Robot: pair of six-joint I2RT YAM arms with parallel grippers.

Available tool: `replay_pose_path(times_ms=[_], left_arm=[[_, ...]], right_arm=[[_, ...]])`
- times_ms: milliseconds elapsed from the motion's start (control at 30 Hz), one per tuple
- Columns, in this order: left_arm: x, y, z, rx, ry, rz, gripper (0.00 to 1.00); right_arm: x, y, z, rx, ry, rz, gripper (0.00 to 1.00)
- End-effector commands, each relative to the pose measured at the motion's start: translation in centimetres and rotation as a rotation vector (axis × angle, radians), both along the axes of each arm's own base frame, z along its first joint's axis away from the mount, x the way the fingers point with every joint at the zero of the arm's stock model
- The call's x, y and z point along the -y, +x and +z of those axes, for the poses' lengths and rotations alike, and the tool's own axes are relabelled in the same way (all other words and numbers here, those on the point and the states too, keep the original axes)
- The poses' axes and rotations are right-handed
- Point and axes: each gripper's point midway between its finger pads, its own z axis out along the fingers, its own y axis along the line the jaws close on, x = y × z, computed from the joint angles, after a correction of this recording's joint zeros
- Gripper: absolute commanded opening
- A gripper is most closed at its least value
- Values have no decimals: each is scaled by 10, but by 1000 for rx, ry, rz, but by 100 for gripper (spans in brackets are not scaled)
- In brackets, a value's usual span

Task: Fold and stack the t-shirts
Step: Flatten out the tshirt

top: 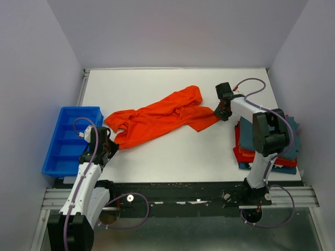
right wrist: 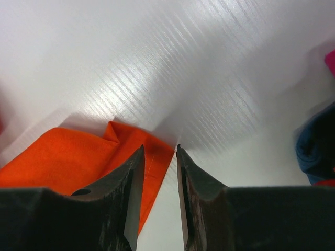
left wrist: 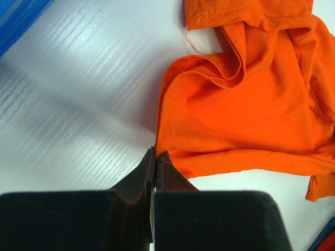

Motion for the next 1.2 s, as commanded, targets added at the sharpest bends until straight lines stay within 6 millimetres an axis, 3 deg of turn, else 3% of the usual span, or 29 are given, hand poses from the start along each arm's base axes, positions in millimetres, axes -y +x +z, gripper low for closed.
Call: replay_pose_path(times_ms=[0, 167, 267, 300, 433, 600, 700, 867, 967, 1167], left_arm=[[-3, 3, 6, 16, 6, 14, 0], [-2, 3, 6, 19, 1, 11, 0], [-1, 4, 6, 23, -1, 8, 0], [-1, 4, 7, 25, 0, 7, 0], [-1, 6, 7, 23, 2, 5, 0], [-3, 14, 19, 44, 12, 10, 0], [-4, 22, 29, 66, 15, 13, 0], [-12, 33, 41, 77, 56, 34, 0], [-27, 47, 54, 77, 87, 82, 0], [-37, 67, 54, 47, 82, 112, 0]], right_arm=[[6, -6, -3, -34, -32, 2, 38], [8, -7, -3, -26, -39, 5, 31], [11, -7, -2, -23, -46, -10, 3], [11, -7, -3, -24, -44, -12, 1], [9, -5, 2, -10, -39, -5, 1], [4, -5, 33, 67, -1, 31, 1], [-8, -15, 48, 101, 66, 73, 1], [-32, -67, 44, 72, 147, 147, 1], [-42, -105, 27, 12, 188, 166, 1], [-74, -174, 10, -44, 240, 286, 1]])
